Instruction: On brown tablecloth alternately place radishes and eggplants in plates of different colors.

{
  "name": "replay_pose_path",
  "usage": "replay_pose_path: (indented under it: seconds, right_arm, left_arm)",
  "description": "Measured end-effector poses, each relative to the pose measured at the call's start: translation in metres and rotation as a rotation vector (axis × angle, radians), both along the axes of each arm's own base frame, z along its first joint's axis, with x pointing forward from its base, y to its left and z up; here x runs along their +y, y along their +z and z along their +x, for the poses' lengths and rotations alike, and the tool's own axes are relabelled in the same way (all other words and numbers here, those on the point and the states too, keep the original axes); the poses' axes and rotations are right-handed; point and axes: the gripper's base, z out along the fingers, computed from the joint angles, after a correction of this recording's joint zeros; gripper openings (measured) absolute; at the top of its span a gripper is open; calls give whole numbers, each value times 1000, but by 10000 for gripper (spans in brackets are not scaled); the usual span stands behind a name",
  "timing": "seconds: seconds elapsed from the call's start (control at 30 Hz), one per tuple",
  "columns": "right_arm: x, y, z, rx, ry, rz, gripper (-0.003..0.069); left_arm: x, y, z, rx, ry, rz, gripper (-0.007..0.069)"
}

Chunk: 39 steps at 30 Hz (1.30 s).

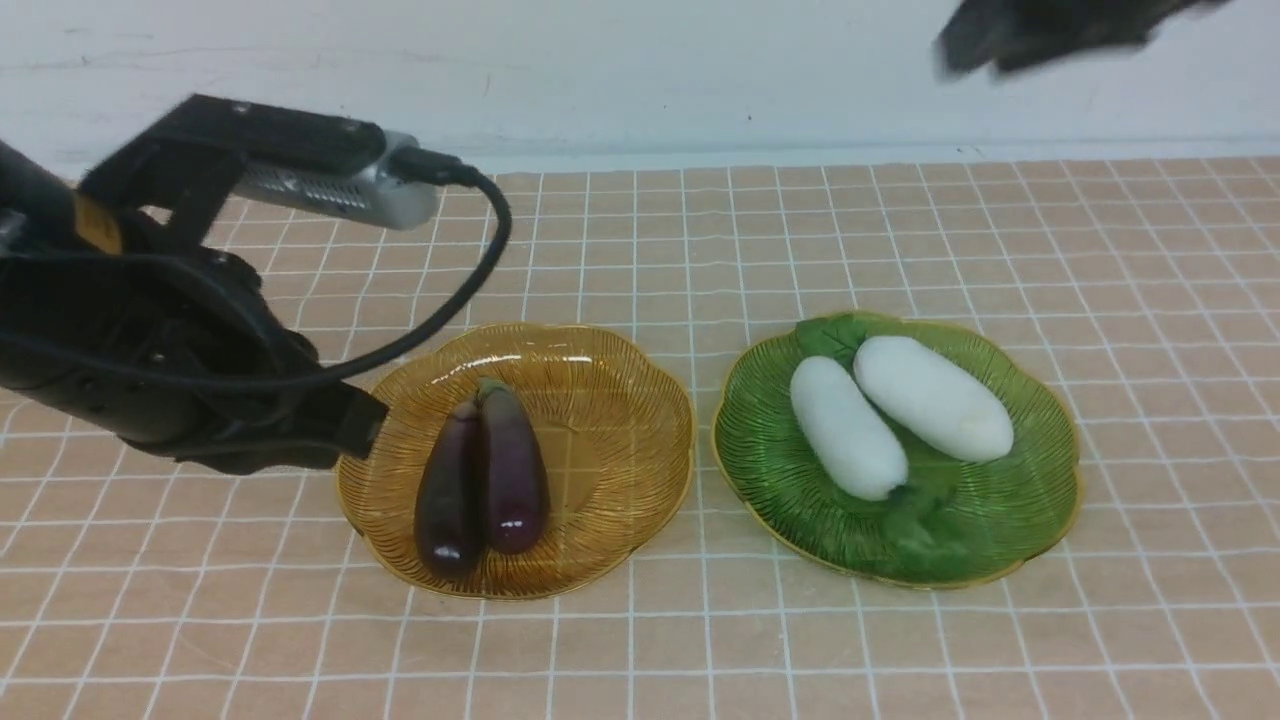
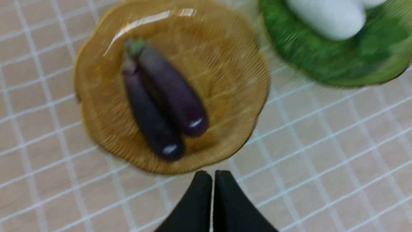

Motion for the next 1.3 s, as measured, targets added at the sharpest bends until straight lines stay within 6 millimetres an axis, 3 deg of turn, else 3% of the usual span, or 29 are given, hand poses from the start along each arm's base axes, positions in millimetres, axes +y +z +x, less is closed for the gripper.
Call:
replay_pose_path:
  seconds: [0.17,0.27,0.37,0.53,0.63,0.83,1.3]
  right_arm:
    - [1,-5,3,30,5,13,-15]
    - [1,-5,3,31,6,14,-15]
    - [0,-5,3,34,4,12,-15]
    - [0,-6,3,35,4,12,-15]
    - [0,-6,3,36,3,12,-15]
    - [0,-6,4,40,3,12,-15]
    - [0,-6,4,42,2,11,-15]
  left_arm:
    - [-1,1,1,-90,-13,-26,-3]
    - [8,-10,-22,-168,-23,-30,-3]
    - [23,-34,-55,-321,19,-85,-3]
    - [38,-81,-88,-490,125,-251,-3]
    - [44,-96,-101,-528,183,-359,-3]
    - [47,-118,-110,-492,193,-375,-3]
    - [47,-120,-110,-594,80,-193,-3]
